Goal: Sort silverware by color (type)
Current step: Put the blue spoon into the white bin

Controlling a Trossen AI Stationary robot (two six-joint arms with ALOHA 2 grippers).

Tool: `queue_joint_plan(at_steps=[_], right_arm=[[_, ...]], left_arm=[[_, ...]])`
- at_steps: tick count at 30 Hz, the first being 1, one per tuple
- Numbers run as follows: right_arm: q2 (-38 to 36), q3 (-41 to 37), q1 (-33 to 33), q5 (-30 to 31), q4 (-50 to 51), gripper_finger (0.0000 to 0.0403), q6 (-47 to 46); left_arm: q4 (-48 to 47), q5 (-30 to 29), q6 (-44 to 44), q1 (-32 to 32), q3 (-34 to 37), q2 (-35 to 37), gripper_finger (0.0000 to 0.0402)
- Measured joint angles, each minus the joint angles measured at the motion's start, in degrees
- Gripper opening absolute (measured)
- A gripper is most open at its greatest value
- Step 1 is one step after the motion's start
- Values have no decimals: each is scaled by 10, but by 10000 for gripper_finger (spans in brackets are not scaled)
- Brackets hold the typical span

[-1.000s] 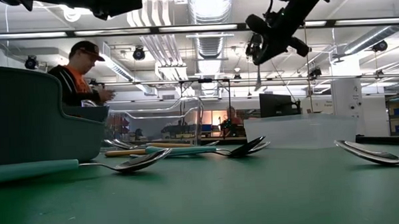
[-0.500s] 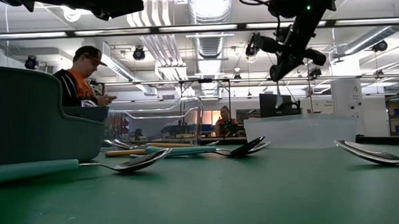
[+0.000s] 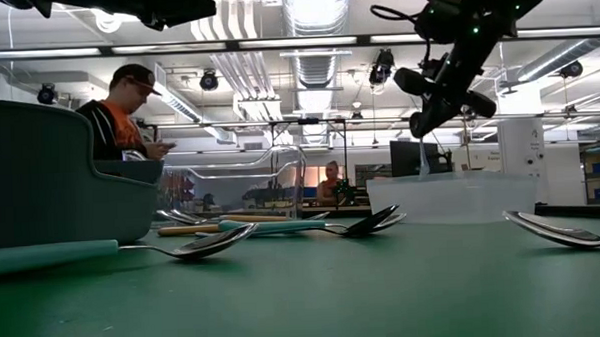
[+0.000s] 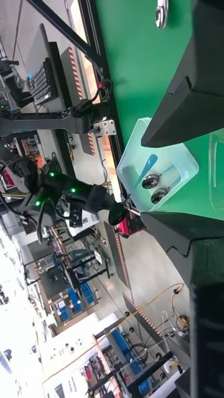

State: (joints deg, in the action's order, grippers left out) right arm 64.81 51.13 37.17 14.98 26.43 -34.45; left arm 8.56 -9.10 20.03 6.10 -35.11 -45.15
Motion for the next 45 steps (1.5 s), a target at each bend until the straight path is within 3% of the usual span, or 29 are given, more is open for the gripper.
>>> queue_joint_plan(at_steps=[14,22,34,45], right_arm=[[-45,-165,0,32,-212,9,-50],[-48,-212,0,32,-270,9,-77],[-48,-231,-2,26,-254,9,-154],[-48,-231,-2,29,-247,9,-156]], left_arm=[[4,0,0,0,0,0,162],[4,0,0,0,0,0,162],[4,0,4,0,0,0,162],[4,0,5,0,0,0,162]])
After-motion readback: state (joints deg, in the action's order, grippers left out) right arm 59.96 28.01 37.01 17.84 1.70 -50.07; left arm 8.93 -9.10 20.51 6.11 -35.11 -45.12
